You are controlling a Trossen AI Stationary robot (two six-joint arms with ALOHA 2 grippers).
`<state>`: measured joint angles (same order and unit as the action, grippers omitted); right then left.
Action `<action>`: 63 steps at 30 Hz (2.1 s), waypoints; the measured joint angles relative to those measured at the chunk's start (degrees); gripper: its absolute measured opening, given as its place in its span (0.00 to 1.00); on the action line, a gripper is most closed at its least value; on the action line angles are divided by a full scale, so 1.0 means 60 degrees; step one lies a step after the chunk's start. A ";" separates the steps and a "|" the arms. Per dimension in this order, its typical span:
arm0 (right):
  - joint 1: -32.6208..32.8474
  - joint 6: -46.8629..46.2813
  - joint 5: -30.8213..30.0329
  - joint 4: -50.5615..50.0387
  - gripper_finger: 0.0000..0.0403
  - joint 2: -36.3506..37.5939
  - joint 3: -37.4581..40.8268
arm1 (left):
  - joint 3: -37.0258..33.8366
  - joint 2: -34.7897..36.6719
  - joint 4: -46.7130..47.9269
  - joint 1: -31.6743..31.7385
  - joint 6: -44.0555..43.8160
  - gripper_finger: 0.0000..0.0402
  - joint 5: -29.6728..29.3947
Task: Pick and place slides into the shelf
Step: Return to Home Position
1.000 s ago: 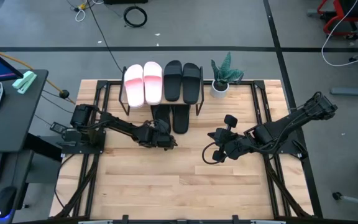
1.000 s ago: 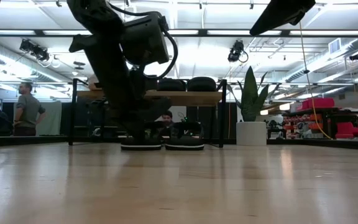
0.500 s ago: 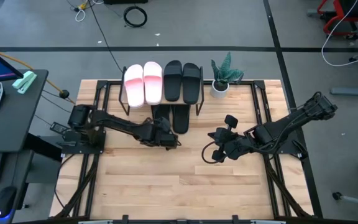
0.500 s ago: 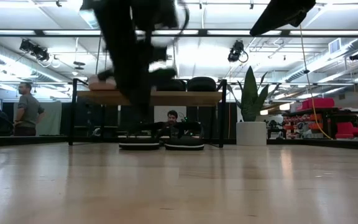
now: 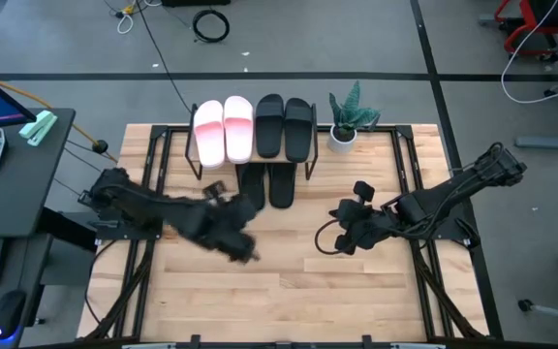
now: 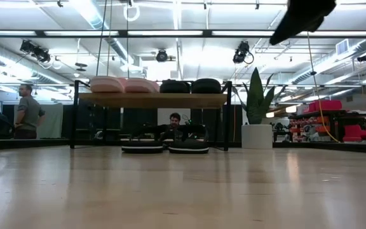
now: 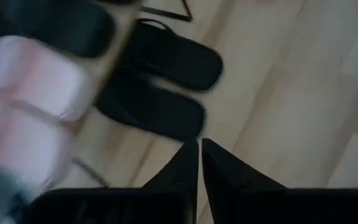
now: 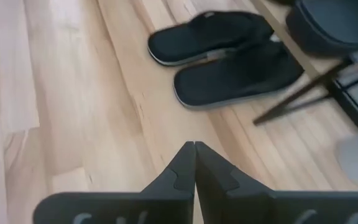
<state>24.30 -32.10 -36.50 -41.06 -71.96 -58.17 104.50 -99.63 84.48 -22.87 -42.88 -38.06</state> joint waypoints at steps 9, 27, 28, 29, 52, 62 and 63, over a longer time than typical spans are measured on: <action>0.0734 -0.0597 -0.0568 -0.1668 0.04 0.2422 0.0000 | 0.0493 0.2414 0.0902 -0.2206 -0.1774 0.05 -0.1602; 0.2353 0.1881 0.1225 0.5168 0.04 0.8015 0.6039 | -0.9072 0.7477 -0.6434 -0.4751 -0.3893 0.07 -0.4277; 0.2320 0.1966 0.1243 0.5405 0.04 0.8210 0.6329 | -0.9539 0.7660 -0.7005 -0.4741 -0.3780 0.07 -0.4457; 0.2253 0.2122 0.1240 0.5553 0.04 0.8450 0.6531 | -0.9960 0.7858 -0.7479 -0.4700 -0.3691 0.06 -0.4637; 0.1244 0.3417 0.2062 0.8022 0.03 1.1792 0.8551 | -1.2937 1.1518 -1.3944 -0.4139 0.3302 0.07 -0.3076; 0.0744 0.3818 0.2588 0.7917 0.03 1.1762 0.8553 | -1.4378 1.2697 -1.4787 -0.2877 0.3248 0.07 -0.1610; 0.0647 0.3964 0.2550 0.7918 0.03 1.1762 0.8553 | -1.4427 1.2887 -1.4766 -0.2730 0.3399 0.07 -0.1408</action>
<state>28.18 -8.32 -21.20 6.46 -1.39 -6.85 17.94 -22.31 -4.12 -39.26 -22.49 -46.51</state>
